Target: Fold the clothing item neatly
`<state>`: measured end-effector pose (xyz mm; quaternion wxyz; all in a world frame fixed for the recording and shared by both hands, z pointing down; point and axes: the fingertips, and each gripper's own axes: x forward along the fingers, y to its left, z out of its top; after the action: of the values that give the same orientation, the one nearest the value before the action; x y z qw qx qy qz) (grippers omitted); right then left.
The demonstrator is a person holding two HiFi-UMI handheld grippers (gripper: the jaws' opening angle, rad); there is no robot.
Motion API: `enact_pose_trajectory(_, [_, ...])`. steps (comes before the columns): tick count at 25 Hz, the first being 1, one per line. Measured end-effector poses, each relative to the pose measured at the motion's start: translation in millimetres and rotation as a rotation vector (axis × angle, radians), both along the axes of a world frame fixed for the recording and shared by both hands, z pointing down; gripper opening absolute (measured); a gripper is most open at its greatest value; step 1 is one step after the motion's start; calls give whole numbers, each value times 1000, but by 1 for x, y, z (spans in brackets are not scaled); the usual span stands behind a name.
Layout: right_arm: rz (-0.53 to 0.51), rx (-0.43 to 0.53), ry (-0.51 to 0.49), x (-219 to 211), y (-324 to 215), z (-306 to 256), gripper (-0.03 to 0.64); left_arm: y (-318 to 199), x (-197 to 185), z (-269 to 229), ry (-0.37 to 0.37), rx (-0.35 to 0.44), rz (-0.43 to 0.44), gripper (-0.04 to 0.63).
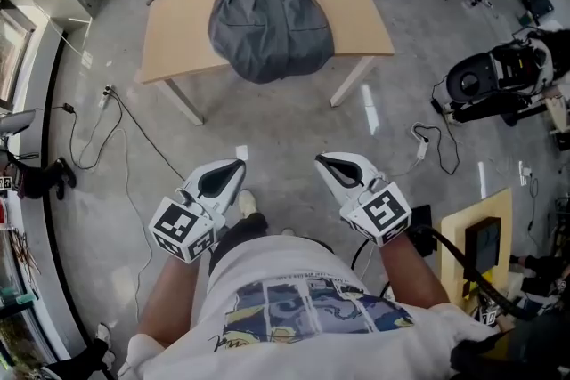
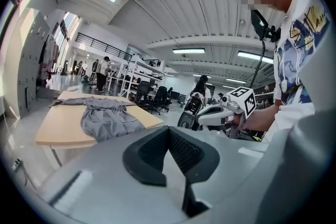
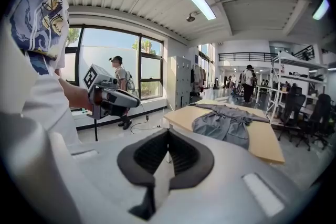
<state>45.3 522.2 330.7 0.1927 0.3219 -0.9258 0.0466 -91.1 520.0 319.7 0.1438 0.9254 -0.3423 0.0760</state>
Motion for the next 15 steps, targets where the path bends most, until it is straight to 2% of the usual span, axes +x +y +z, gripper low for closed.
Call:
enact_pose_trajectory(9, [48, -9, 21, -53, -58, -4, 3, -71, -37, -1, 3, 9, 100, 2])
enact_pose_trajectory(15, [53, -25, 42, -61, -88, 3, 3, -107, -28, 11, 2, 1, 131, 2])
